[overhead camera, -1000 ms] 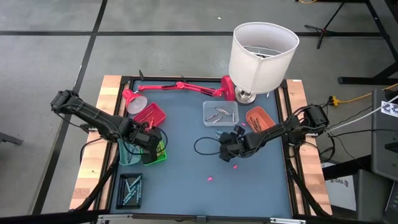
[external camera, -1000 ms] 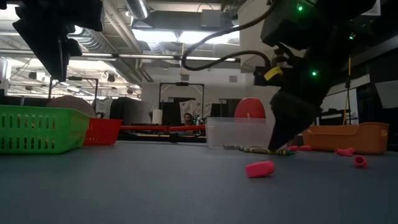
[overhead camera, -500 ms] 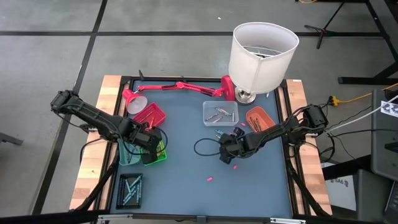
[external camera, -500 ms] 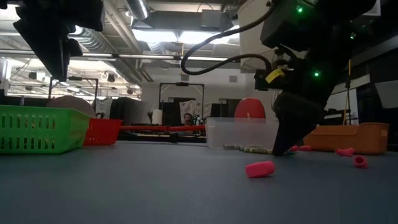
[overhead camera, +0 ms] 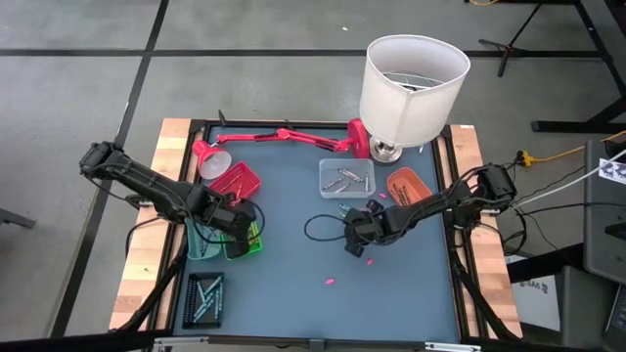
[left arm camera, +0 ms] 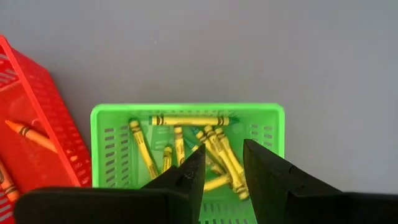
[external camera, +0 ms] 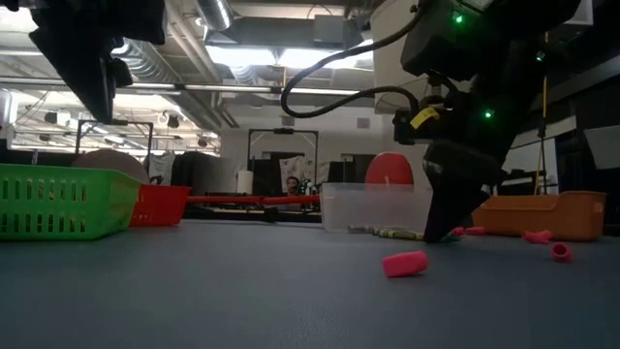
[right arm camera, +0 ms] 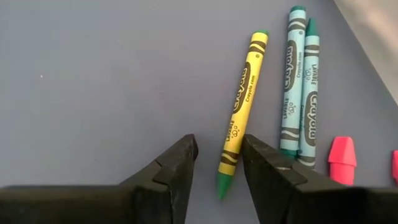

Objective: Sort crayons
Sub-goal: Put the green crayon into the green bin

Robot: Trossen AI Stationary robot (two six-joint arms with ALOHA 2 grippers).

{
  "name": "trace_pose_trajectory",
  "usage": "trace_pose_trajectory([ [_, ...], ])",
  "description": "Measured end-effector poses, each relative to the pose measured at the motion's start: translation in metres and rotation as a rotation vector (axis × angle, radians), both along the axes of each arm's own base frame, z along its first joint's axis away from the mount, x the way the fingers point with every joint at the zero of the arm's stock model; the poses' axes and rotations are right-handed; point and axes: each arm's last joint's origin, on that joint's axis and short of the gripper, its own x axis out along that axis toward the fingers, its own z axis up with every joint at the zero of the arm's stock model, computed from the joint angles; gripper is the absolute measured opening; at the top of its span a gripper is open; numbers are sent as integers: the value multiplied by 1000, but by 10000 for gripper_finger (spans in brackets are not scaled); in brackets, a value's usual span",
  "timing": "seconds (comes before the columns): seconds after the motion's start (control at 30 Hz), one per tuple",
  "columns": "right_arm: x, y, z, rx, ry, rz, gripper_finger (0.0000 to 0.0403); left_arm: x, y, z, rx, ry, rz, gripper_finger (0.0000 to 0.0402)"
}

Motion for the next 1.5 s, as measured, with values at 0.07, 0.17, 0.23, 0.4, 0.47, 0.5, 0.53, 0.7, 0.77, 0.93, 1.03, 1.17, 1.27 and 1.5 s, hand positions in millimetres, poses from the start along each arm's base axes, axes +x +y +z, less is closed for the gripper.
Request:
trace_pose_trajectory([
  [0.07, 0, 0, 0, 7, 1, 1, 136, 2, 0, 1, 3, -24, 4, 92],
  [0.17, 1, 0, 0, 15, -3, 4, 114, 5, -1, 2, 2, -60, 9, 92],
  [0.23, 1, 1, 0, 20, -7, 6, 95, 7, -1, 3, 8, -82, 14, 92],
  [0.4, 2, 2, 0, 22, -16, 9, 52, 12, -3, 6, 4, -152, 18, 92],
  [0.47, 2, 1, 0, 18, -19, 8, 40, 17, -4, 9, -15, -210, 20, 92],
  [0.5, 2, 1, 0, 17, -19, 8, 34, 20, -5, 11, -23, -242, 22, 92],
  [0.53, 2, 1, 0, 16, -19, 8, 29, 22, -6, 13, -32, -275, 19, 92],
  [0.7, 3, 2, 0, 9, -28, 23, 16, 31, -12, 21, 9, -411, -125, 92],
  [0.77, 4, 2, 0, 10, -42, 33, 16, 34, -14, 24, 30, -446, -174, 92],
  [0.93, 11, 4, 2, 31, -116, 40, 18, 35, -15, 26, 59, -469, -223, 92],
  [1.03, 18, 7, 5, 57, -183, 74, 16, 35, -15, 26, 59, -469, -223, 92],
  [1.17, 29, 12, 12, 89, -316, 149, 16, 35, -15, 26, 59, -469, -224, 92],
  [1.27, 39, 15, 21, 96, -448, 215, 17, 35, -15, 26, 59, -468, -224, 92],
  [1.5, 56, 20, 49, 59, -768, 320, 18, 35, -15, 26, 53, -467, -229, 92],
])
